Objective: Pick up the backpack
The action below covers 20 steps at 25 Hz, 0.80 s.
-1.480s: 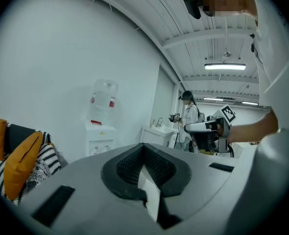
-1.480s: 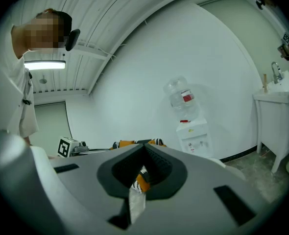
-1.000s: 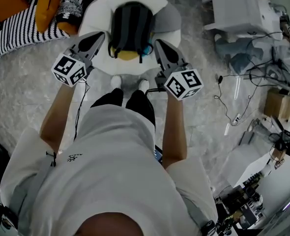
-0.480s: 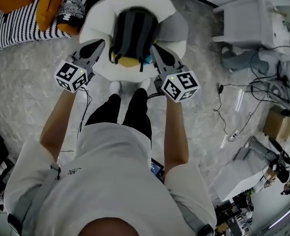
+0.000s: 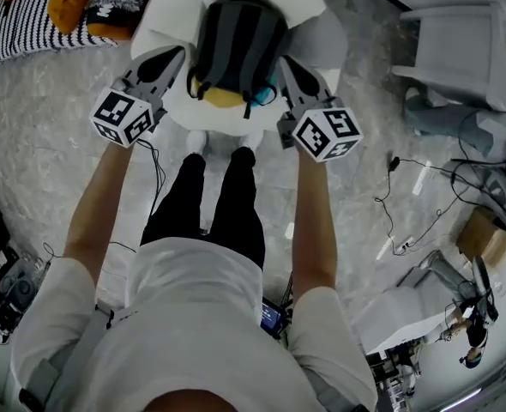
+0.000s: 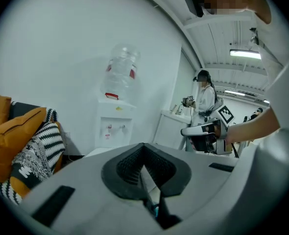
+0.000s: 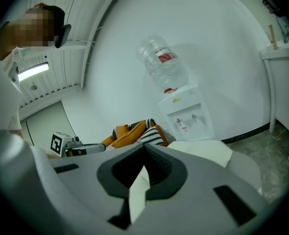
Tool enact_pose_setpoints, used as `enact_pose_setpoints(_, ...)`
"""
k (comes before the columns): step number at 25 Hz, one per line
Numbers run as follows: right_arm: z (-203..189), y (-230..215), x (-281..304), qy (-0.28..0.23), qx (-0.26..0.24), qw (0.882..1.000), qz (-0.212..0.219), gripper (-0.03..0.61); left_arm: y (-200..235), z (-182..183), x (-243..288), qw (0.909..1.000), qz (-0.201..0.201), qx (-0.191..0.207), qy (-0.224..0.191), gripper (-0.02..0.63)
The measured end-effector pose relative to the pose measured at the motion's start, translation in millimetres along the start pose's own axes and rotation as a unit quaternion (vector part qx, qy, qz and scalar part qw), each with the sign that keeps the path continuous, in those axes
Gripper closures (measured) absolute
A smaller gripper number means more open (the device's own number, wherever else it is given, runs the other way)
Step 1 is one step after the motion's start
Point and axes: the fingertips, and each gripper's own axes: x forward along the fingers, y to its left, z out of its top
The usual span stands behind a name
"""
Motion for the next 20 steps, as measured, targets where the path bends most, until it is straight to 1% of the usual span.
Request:
enact_pose_setpoints(6, -35.1, -60.0, 31.7, 0.025, -0.003, 1.000, -0.003, 0.571, 23.0, -49.9, 51.2, 0.9997, 0.004, -0.011, 0.023, 0.612)
enact_pose_setpoints(11, -73.3, -97.2, 65.9, 0.040, 0.002, 0.999, 0.003, 0.571, 50.6, -92.3, 85.9, 0.9988, 0.023, -0.029, 0.030, 0.612)
enact_pose_setpoints(14, -96.7, -115.7, 87.1, 0.048, 0.011, 0.999, 0.007, 0.571, 66.8, -116.6, 102.8, 0.9983, 0.028, -0.036, 0.035, 0.612)
enact_pose_setpoints(20, -130.1, -150.6, 117.1, 0.057, 0.012, 0.998, 0.006, 0.571, 91.5, -160.2, 132.6, 0.9973, 0.034, -0.031, 0.058, 0.611)
